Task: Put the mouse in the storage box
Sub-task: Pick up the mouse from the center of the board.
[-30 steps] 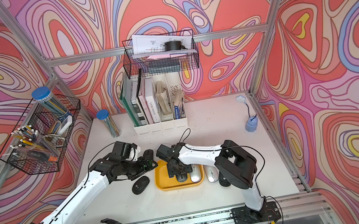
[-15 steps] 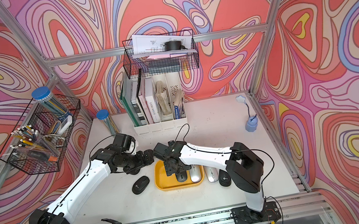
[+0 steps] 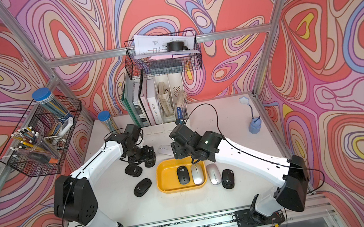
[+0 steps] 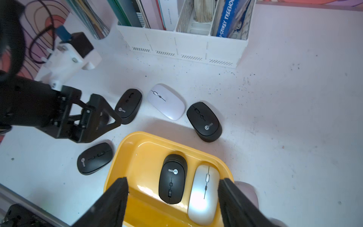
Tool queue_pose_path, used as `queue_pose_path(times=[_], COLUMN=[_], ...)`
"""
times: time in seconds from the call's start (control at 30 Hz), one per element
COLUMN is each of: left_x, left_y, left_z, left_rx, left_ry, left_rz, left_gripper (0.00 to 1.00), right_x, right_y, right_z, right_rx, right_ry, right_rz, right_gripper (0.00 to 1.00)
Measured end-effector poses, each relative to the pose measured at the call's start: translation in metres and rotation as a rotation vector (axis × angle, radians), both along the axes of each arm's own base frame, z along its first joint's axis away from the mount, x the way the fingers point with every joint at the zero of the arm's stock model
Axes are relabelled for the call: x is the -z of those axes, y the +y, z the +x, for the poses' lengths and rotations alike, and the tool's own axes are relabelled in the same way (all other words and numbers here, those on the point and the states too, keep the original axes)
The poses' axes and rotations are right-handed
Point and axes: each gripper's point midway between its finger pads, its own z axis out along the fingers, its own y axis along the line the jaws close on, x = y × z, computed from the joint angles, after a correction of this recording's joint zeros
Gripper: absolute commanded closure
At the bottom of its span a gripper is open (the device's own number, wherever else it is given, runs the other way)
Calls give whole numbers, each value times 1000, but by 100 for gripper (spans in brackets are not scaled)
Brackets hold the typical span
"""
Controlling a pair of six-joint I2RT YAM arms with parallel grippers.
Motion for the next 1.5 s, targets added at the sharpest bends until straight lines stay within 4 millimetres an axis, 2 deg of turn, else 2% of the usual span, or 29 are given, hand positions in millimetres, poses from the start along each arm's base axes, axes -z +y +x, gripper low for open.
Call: queue_pose_path(times=[0.23, 0.47, 0.63, 0.9, 1.1, 1.37, 1.5], left_x=[16, 23, 33, 55, 64, 80, 80], left_y=[1, 9, 17, 17, 15, 14, 16], left_z=[14, 25, 29, 32, 42, 41, 40], left_rx=[18, 33, 48, 66, 66, 67, 64], left_ry=[40, 50, 80, 131, 144, 186, 195], left_rz=[53, 95, 104, 115, 120, 129, 138], left_gripper=[12, 8, 9, 11, 13, 21, 25], right_x=[46, 79, 78, 78, 88, 92, 92], right_y=[20, 23, 26, 27, 24, 24, 24], right_z=[26, 44, 45, 45, 44, 44, 45], right_rx=[-110, -134, -154, -160, -140, -128, -125], right_ry=[140, 219, 214, 210, 220, 226, 224], right_rz=[101, 125, 135, 138, 132, 142, 146], right_gripper=[26, 26, 26, 26, 27, 28, 29])
